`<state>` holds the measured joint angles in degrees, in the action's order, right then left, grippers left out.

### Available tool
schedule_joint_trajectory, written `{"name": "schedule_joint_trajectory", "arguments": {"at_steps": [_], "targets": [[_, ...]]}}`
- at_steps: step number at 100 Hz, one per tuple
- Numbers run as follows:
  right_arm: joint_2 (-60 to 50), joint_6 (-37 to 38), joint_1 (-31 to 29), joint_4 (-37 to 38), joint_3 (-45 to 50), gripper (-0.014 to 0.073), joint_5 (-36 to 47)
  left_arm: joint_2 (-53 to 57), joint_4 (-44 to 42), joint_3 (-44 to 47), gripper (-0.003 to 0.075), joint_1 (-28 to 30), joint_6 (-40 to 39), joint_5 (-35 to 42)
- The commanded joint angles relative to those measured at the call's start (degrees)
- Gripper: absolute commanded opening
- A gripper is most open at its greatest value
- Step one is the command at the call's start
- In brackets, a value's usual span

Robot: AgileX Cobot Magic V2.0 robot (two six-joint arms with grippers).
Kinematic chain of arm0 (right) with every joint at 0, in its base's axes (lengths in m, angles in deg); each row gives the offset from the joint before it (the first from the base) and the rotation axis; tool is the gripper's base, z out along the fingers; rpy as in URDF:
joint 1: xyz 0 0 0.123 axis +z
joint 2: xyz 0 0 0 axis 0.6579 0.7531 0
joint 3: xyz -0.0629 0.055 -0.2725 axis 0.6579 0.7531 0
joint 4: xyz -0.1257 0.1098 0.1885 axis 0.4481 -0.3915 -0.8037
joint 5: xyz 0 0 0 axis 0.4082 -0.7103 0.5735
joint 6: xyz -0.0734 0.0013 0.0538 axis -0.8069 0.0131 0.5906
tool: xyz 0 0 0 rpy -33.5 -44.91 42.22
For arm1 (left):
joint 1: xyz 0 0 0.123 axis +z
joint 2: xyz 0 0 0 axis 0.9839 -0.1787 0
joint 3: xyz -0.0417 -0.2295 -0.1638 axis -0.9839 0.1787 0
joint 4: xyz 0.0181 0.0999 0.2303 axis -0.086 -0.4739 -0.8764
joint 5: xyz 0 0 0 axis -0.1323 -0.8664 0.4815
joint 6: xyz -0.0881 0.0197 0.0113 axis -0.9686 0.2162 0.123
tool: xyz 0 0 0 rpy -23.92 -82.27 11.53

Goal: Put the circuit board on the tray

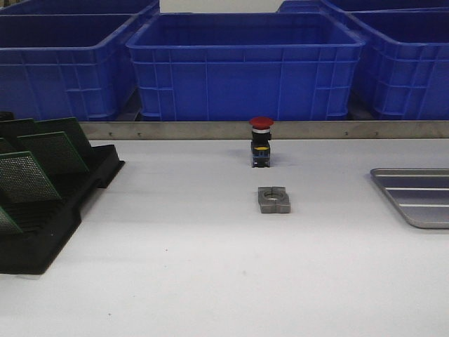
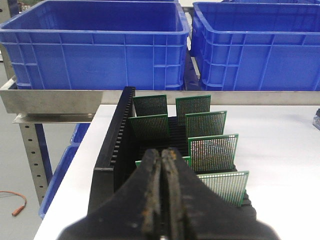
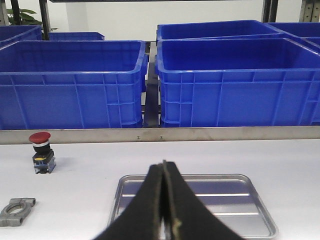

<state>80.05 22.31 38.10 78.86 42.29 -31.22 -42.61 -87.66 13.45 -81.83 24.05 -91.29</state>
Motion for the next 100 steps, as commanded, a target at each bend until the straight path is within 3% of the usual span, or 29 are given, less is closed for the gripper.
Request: {"name": "schedule_joint_trajectory", "arguments": {"at_steps": [1,68,100], "targets": [[-1.44,-0.06,-0.17,0.81,-0.7,-0.0061,4.63,1.77,0.27,2.65,-0.002,0.15,-0.38,4.52],[-1.44,-0.06,-0.17,0.81,-0.7,-0.0061,4.63,1.77,0.27,2.65,-0.002,0.15,-0.38,4.52],[-1.44,-0.06,-0.17,0.81,-0.7,-0.0061,4.63,1.77,-0.11,2.65,-0.002,0.15,-0.09,12.16]]}}
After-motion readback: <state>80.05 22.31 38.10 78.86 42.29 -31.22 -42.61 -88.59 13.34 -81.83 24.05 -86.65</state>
